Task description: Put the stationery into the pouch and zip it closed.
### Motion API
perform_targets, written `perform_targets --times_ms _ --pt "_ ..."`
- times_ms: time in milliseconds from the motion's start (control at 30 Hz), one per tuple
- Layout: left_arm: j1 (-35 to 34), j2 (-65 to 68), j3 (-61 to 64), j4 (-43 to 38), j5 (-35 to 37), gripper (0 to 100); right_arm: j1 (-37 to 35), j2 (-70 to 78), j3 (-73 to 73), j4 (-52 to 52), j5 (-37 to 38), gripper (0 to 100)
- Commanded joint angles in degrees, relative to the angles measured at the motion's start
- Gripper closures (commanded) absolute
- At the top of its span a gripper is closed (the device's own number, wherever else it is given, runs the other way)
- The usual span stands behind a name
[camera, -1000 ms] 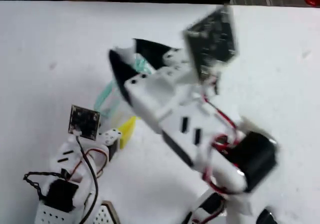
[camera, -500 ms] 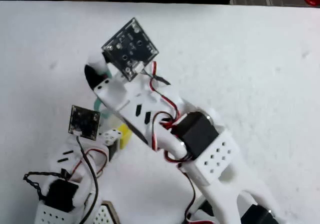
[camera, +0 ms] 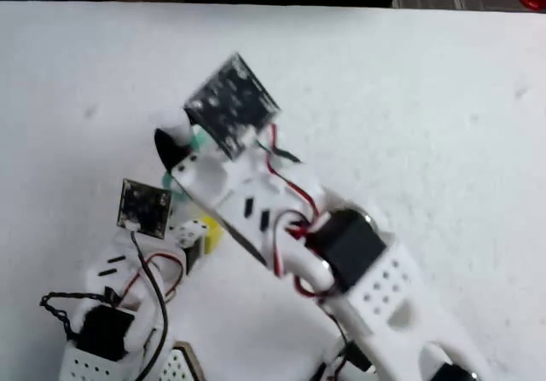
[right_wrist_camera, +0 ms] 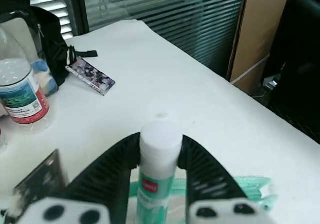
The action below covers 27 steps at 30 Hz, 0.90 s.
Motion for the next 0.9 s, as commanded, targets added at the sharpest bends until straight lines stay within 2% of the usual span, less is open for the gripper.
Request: perform_targets --times_ms 0,67,133,300,500,633,800,867 --pt "-0.57 -0.31 -1.76 0.79 -0.35 73 -0.04 -5.23 2.64 0.31 1.14 89.2" --pt "-0.57 -0.31 -1.76 0.79 -0.35 73 -0.04 -6.73 4.48 0.4 1.05 80.2" --pt "-0.57 -0.31 -1.76 0.79 -0.35 73 -0.04 -7.43 5.19 0.48 0.7 76.1" --pt "-0.57 -0.31 -1.67 0.79 -0.35 73 0.04 -8.13 4.84 0.13 0.7 79.1" --pt "-0.13 -0.31 -1.67 0.88 -0.35 73 4.62 -7.6 1.93 0.57 0.09 79.3" --pt "-0.04 -0.31 -1.76 0.79 -0.35 76 6.37 -6.11 -3.87 4.53 -9.58 79.0" --pt "1.54 -0.31 -1.41 -1.05 -0.7 89 6.11 5.85 -14.51 13.93 -14.86 79.0" --pt "2.15 -0.31 -1.32 -1.05 -0.7 90 5.49 11.21 -20.92 19.82 -18.64 79.0"
